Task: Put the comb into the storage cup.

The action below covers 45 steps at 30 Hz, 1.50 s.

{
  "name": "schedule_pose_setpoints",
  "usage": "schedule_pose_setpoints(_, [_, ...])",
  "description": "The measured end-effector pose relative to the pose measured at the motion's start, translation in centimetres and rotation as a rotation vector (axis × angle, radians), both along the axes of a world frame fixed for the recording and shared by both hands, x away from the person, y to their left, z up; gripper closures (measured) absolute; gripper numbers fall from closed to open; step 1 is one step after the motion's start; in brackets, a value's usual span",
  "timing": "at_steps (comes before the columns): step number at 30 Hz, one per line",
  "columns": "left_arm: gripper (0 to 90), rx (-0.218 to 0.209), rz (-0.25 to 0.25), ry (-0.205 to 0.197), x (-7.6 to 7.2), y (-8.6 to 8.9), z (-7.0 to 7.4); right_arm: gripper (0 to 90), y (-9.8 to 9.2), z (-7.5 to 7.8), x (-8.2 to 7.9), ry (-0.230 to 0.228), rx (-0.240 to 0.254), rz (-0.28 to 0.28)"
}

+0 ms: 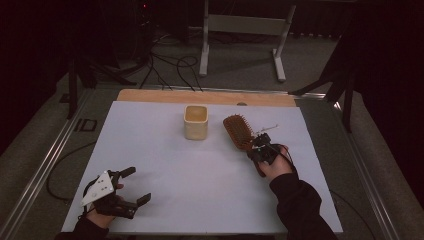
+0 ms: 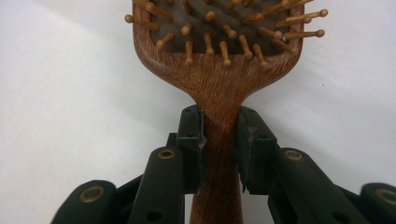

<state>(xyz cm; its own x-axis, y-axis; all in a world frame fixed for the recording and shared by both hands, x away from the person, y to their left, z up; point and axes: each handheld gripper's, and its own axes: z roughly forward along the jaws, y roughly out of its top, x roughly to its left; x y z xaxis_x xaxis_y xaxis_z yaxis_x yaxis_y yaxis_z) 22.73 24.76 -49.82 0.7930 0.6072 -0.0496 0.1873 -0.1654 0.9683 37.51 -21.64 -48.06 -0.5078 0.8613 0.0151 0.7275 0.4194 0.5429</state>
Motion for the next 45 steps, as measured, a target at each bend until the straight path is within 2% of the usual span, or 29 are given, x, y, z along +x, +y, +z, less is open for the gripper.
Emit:
schedule_pose_setpoints(8, [0.1, -0.004, 0.003, 0.005, 0.1, 0.0, 0.0, 73.4, -0.7, 0.1, -2.3, -0.063, 0.043, 0.026])
schedule_pose_setpoints(12, [0.1, -0.007, 0.001, 0.008, 0.1, -0.1, 0.0, 73.4, -0.9, 0.2, -3.1, -0.071, 0.058, 0.065])
schedule_pose_setpoints(17, [0.1, -0.016, 0.006, 0.007, 0.1, 0.0, 0.2, 73.4, -0.9, 0.4, -3.9, -0.083, 0.056, 0.080])
schedule_pose_setpoints(21, [0.1, -0.005, 0.011, 0.009, 0.2, -0.1, 0.5, 73.4, -0.7, 0.6, -4.4, -0.090, 0.058, 0.108])
schedule_pose_setpoints(24, [0.1, 0.023, 0.015, 0.010, 0.3, -0.4, 1.2, 73.4, -0.4, 0.6, -4.9, -0.100, 0.064, 0.128])
schedule_pose_setpoints(25, [0.1, 0.018, 0.017, 0.008, 0.4, -0.5, 1.4, 73.4, -0.4, 0.6, -5.0, -0.106, 0.068, 0.136])
schedule_pose_setpoints(28, [0.1, 0.037, 0.032, 0.032, 0.7, -0.9, 2.2, 73.4, -0.1, 0.7, -5.4, -0.126, 0.082, 0.148])
schedule_pose_setpoints(31, [0.1, 0.033, 0.052, 0.069, 1.3, -1.2, 2.9, 73.4, 0.3, 0.8, -5.6, -0.130, 0.090, 0.165])
schedule_pose_setpoints(38, [0.2, -0.027, 0.068, 0.142, 3.0, -1.5, 4.4, 73.3, 1.0, 0.7, -6.2, -0.153, 0.109, 0.194])
schedule_pose_setpoints(45, [0.2, -0.033, 0.045, 0.130, 4.2, -2.5, 6.0, 73.3, 1.5, 0.9, -6.5, -0.180, 0.124, 0.218])
